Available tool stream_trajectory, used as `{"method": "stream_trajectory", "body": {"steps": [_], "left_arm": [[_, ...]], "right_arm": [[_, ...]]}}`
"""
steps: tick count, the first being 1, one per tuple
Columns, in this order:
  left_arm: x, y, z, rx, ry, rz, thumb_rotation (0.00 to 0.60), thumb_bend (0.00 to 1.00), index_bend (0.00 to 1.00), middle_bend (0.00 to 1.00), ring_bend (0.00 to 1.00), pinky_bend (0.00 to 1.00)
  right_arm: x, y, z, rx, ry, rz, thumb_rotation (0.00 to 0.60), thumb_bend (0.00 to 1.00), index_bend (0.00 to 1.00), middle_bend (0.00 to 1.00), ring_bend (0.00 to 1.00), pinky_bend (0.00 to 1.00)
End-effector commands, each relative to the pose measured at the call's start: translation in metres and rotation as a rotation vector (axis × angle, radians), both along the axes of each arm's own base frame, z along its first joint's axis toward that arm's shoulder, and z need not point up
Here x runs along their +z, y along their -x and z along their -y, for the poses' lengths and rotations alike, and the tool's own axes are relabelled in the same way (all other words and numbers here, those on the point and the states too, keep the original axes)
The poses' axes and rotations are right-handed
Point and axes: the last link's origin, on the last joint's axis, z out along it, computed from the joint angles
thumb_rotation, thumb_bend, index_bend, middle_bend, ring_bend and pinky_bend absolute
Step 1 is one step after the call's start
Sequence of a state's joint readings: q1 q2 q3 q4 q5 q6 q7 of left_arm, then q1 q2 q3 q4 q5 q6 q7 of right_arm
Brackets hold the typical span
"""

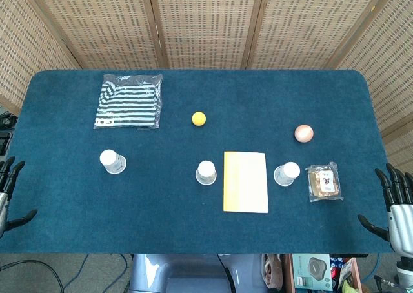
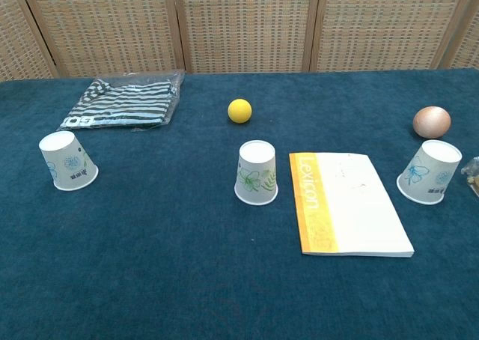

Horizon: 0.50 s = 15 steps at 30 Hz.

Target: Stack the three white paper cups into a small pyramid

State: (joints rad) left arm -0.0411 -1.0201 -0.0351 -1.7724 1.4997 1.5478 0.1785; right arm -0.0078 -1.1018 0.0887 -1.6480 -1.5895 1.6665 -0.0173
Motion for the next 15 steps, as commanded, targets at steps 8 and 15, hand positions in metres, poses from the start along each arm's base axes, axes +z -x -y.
{"method": "stream_trajectory", "body": {"steps": [8, 15], "left_arm": [[-0.006, -0.001, -0.016, -0.018, 0.049, 0.014, 0.600, 0.14, 0.00, 0.00, 0.00, 0.00], [-0.042, -0.015, -0.092, -0.051, 0.193, 0.038, 0.600, 0.14, 0.00, 0.00, 0.00, 0.05]], "right_arm": [[0.000, -0.003, -0.002, 0.003, 0.003, 0.015, 0.600, 0.07, 0.00, 0.00, 0.00, 0.00], [0.001, 0.001, 0.001, -0.014, -0.002, 0.023, 0.600, 0.07, 0.00, 0.00, 0.00, 0.00]]}}
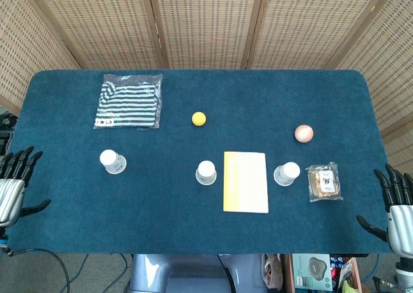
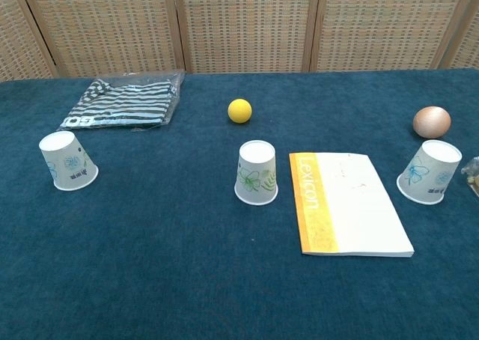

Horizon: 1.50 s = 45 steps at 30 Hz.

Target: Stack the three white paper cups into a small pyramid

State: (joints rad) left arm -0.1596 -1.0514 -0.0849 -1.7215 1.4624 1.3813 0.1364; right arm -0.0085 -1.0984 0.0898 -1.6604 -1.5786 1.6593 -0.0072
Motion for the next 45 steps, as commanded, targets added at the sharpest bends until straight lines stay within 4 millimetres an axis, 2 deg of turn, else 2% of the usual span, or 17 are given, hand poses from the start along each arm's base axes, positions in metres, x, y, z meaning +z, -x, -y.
{"method": "stream_trajectory", "body": {"steps": [1, 4, 6, 9, 15, 23, 28, 38, 42, 45], "left_arm": [[-0.027, -0.011, -0.053, -0.003, 0.107, -0.003, 0.600, 0.14, 0.00, 0.00, 0.00, 0.08], [-0.048, -0.015, -0.082, 0.033, 0.172, -0.050, 0.600, 0.14, 0.00, 0.00, 0.01, 0.12], [-0.066, -0.020, -0.102, 0.042, 0.199, -0.052, 0.600, 0.14, 0.01, 0.04, 0.05, 0.16], [-0.078, -0.022, -0.112, 0.042, 0.211, -0.052, 0.600, 0.14, 0.07, 0.14, 0.15, 0.23], [-0.103, -0.032, -0.136, 0.039, 0.228, -0.064, 0.600, 0.14, 0.16, 0.24, 0.23, 0.28], [-0.120, -0.037, -0.142, 0.030, 0.237, -0.094, 0.600, 0.14, 0.26, 0.32, 0.30, 0.35], [-0.125, -0.038, -0.145, 0.047, 0.223, -0.104, 0.600, 0.14, 0.33, 0.42, 0.37, 0.41], [-0.123, -0.039, -0.146, 0.057, 0.221, -0.096, 0.600, 0.19, 0.40, 0.49, 0.43, 0.45], [-0.118, -0.048, -0.145, 0.033, 0.216, -0.049, 0.600, 0.19, 0.40, 0.49, 0.43, 0.45], [-0.116, -0.065, -0.143, -0.023, 0.217, -0.025, 0.600, 0.19, 0.40, 0.49, 0.43, 0.45]], "right_arm": [[0.002, 0.002, 0.001, -0.005, 0.001, 0.005, 0.600, 0.07, 0.00, 0.00, 0.00, 0.00], [0.005, 0.004, 0.003, -0.017, 0.009, 0.017, 0.600, 0.07, 0.00, 0.00, 0.00, 0.00], [0.007, 0.007, 0.005, -0.027, 0.013, 0.024, 0.600, 0.07, 0.00, 0.00, 0.00, 0.00], [0.008, 0.009, 0.005, -0.034, 0.011, 0.026, 0.600, 0.07, 0.00, 0.00, 0.00, 0.00], [0.008, 0.013, 0.009, -0.053, 0.002, 0.030, 0.600, 0.07, 0.00, 0.00, 0.00, 0.00], [0.007, 0.013, 0.009, -0.057, 0.002, 0.029, 0.600, 0.07, 0.00, 0.00, 0.00, 0.00], [0.008, 0.014, 0.010, -0.061, 0.003, 0.031, 0.600, 0.07, 0.00, 0.00, 0.00, 0.00], [0.008, 0.015, 0.010, -0.063, 0.002, 0.036, 0.600, 0.07, 0.00, 0.00, 0.00, 0.00], [0.009, 0.014, 0.010, -0.063, 0.002, 0.037, 0.600, 0.07, 0.00, 0.00, 0.00, 0.00], [0.009, 0.015, 0.010, -0.064, 0.001, 0.038, 0.600, 0.07, 0.00, 0.00, 0.00, 0.00]]}}
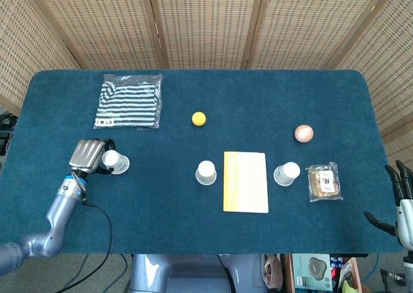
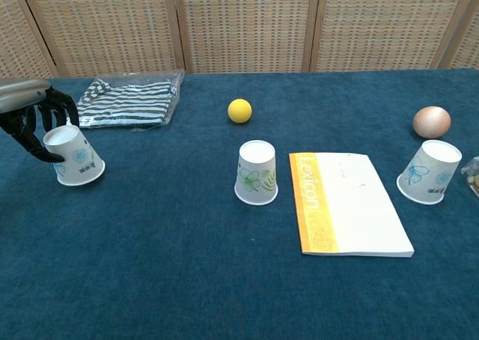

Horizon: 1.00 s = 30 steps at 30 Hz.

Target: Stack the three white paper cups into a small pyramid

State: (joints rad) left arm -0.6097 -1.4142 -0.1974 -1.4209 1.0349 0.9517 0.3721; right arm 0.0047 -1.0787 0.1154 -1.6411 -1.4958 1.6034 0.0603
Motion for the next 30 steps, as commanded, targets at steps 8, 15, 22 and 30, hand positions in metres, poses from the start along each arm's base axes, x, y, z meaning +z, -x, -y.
{"method": "stream_trajectory", "body": {"steps": [8, 15, 22, 30], "left_arm": [[-0.010, -0.060, 0.004, -0.143, 0.051, 0.079, 0.600, 0.19, 0.40, 0.49, 0.43, 0.45], [-0.048, -0.101, -0.002, -0.190, 0.127, 0.099, 0.600, 0.19, 0.40, 0.49, 0.43, 0.45], [-0.086, -0.131, -0.004, -0.217, 0.178, 0.123, 0.600, 0.19, 0.40, 0.49, 0.43, 0.45], [-0.109, -0.157, -0.003, -0.274, 0.167, 0.078, 0.600, 0.19, 0.40, 0.49, 0.43, 0.45]], "right_arm": [[0.000, 0.001, 0.001, -0.003, -0.012, 0.005, 0.600, 0.07, 0.00, 0.00, 0.00, 0.00], [0.000, 0.003, 0.003, -0.009, -0.014, 0.014, 0.600, 0.07, 0.00, 0.00, 0.00, 0.00], [0.002, 0.008, 0.006, -0.028, -0.015, 0.026, 0.600, 0.07, 0.00, 0.00, 0.00, 0.00], [0.005, 0.013, 0.009, -0.045, -0.013, 0.043, 0.600, 0.07, 0.00, 0.00, 0.00, 0.00]]}}
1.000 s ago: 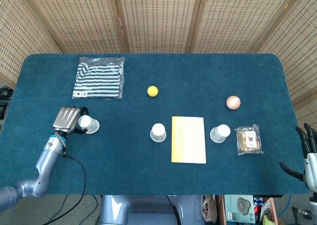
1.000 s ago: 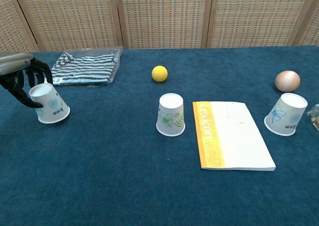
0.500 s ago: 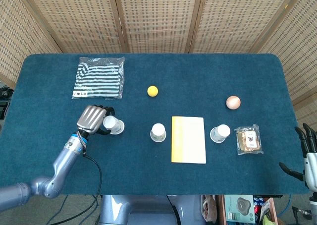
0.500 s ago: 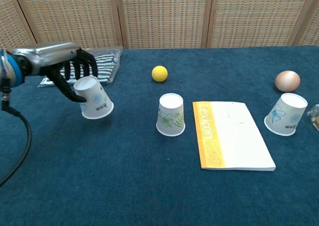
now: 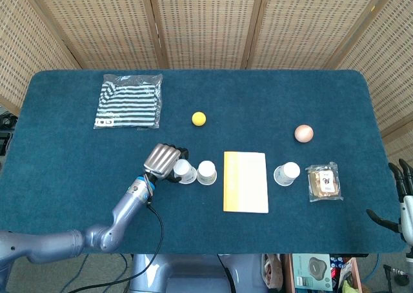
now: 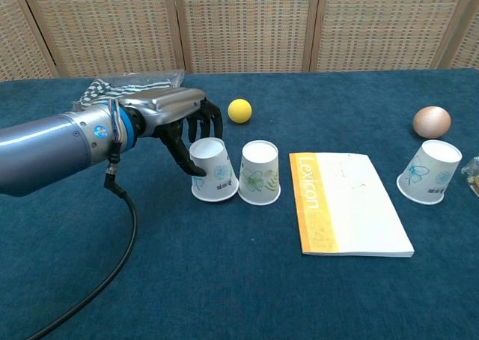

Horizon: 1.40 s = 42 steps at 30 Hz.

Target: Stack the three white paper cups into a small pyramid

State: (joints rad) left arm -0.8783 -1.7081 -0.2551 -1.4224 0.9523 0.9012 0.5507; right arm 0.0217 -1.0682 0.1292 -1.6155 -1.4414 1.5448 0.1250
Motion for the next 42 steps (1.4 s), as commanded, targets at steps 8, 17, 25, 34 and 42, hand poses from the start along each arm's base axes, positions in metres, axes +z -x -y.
{"method": "stream_trajectory", "body": {"steps": [8, 17, 25, 34, 42], "left_arm": [[-0.009, -0.008, 0.005, -0.045, -0.027, -0.081, 0.600, 0.19, 0.20, 0.18, 0.17, 0.33], [0.023, -0.004, 0.013, -0.024, -0.032, 0.000, 0.600, 0.18, 0.00, 0.00, 0.00, 0.03], [0.126, 0.064, 0.034, 0.057, -0.258, -0.015, 0.600, 0.13, 0.00, 0.00, 0.00, 0.00], [0.217, 0.145, 0.077, 0.170, -0.483, -0.061, 0.600, 0.10, 0.00, 0.00, 0.00, 0.00], [0.248, 0.202, 0.126, 0.338, -0.557, -0.021, 0.600, 0.10, 0.00, 0.00, 0.00, 0.00]], "right_arm": [[0.004, 0.002, 0.000, -0.001, 0.006, 0.013, 0.600, 0.07, 0.00, 0.00, 0.00, 0.00], [0.002, 0.001, 0.000, 0.003, 0.002, 0.005, 0.600, 0.07, 0.00, 0.00, 0.00, 0.00], [-0.011, -0.003, 0.006, 0.040, -0.060, -0.045, 0.600, 0.07, 0.00, 0.00, 0.00, 0.00], [-0.024, -0.024, 0.038, 0.149, -0.166, -0.079, 0.600, 0.07, 0.00, 0.00, 0.00, 0.00], [-0.054, -0.055, 0.088, 0.272, -0.439, -0.068, 0.600, 0.07, 0.09, 0.12, 0.00, 0.02]]}}
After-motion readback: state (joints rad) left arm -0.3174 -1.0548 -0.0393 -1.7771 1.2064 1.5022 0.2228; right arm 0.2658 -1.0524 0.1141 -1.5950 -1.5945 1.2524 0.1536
